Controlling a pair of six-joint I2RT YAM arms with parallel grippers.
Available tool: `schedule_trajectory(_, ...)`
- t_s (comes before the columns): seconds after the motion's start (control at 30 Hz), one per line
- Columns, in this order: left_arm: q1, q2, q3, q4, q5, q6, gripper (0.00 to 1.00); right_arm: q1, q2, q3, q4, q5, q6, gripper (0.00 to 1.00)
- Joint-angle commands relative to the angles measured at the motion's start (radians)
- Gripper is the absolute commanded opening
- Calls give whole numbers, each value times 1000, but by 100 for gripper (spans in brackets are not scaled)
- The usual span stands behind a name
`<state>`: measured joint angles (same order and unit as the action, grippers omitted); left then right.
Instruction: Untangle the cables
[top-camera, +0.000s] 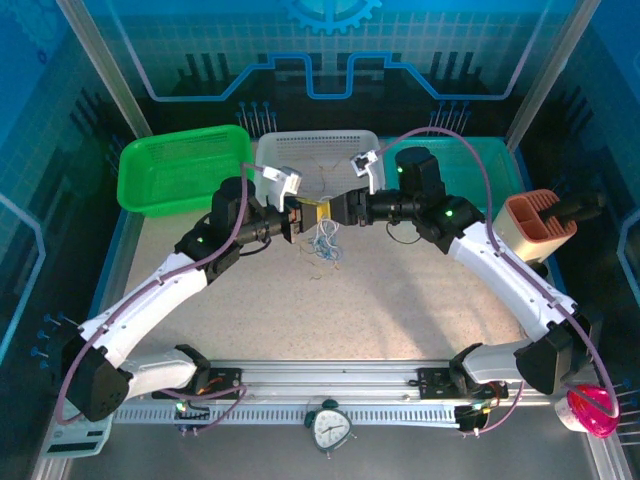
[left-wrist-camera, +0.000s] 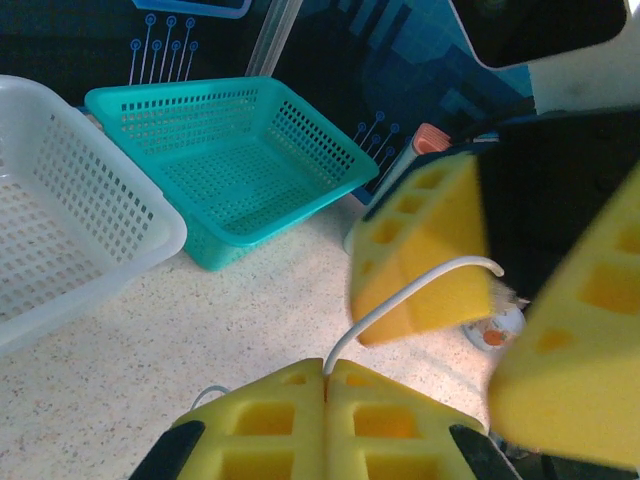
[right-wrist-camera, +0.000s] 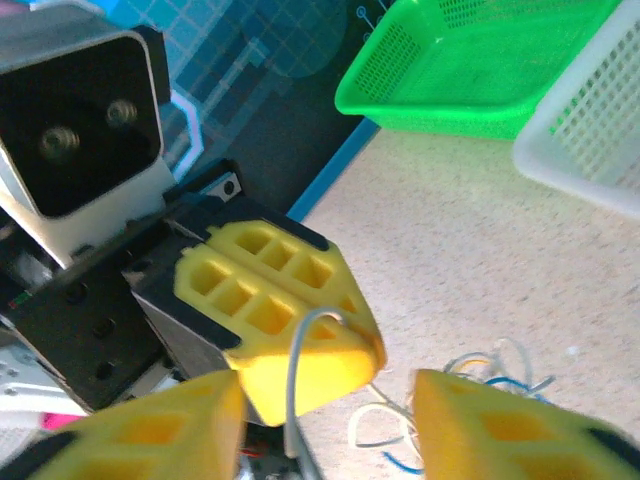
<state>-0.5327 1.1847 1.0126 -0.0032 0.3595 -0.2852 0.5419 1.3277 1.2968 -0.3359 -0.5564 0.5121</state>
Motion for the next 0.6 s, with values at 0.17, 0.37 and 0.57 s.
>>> schedule_trajectory(0.17, 8, -40, 11, 42, -57, -67, 0, -56, -145, -212, 9, 124, -36, 77)
schedule_trajectory(0.37, 8, -46, 36, 30, -86, -91, 0, -52, -161, -372, 98, 134, -35, 84)
schedule_trajectory(0.57, 8, -40, 46, 36, -90, -110, 0, -10, -98, -412, 193, 135, 6, 84)
